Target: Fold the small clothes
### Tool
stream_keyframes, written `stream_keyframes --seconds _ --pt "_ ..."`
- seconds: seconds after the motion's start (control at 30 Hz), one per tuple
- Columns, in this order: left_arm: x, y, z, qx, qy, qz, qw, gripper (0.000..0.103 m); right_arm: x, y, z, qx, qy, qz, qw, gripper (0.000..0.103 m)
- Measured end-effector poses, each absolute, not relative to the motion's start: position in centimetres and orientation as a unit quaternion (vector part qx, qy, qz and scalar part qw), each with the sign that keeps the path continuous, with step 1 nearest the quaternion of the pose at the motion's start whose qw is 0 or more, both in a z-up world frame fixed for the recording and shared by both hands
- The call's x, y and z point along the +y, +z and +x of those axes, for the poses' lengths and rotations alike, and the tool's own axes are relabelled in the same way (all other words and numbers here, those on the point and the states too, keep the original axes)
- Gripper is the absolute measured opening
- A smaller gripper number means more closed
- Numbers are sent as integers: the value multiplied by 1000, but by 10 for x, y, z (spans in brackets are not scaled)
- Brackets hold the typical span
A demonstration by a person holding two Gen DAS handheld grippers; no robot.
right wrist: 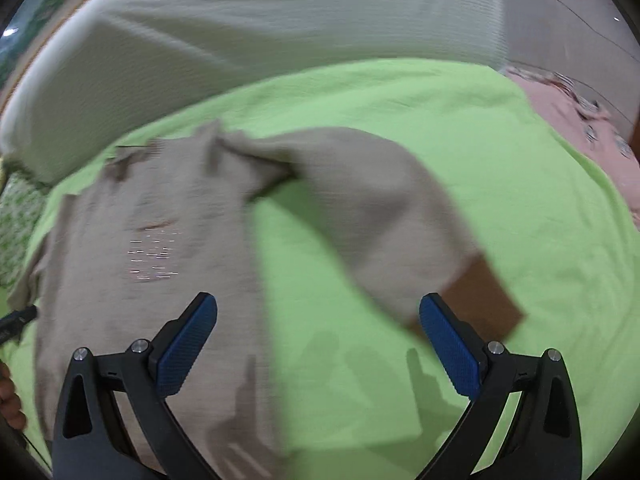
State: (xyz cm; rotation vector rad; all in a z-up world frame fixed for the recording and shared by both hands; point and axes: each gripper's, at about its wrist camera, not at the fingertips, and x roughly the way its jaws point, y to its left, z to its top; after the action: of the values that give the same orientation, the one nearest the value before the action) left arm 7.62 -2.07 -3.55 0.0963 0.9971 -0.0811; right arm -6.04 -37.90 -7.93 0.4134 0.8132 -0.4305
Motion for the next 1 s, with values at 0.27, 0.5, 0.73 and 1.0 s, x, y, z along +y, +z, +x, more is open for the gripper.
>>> stream_keyframes --seconds 0.27,0.5,0.73,1.0 --pt "-38 -50 141 495 -35 29 868 90 -417 -119 -44 461 -209 167 846 93" --pt "-27 -83 183 523 -6 45 851 90 -457 -89 -52 429 -181 307 830 8" --pt "-1 -80 185 529 -21 -8 848 90 -395 16 15 333 4 354 874 8" --pt "0 -55 167 515 -71 -60 852 90 -236 71 144 321 201 305 874 27"
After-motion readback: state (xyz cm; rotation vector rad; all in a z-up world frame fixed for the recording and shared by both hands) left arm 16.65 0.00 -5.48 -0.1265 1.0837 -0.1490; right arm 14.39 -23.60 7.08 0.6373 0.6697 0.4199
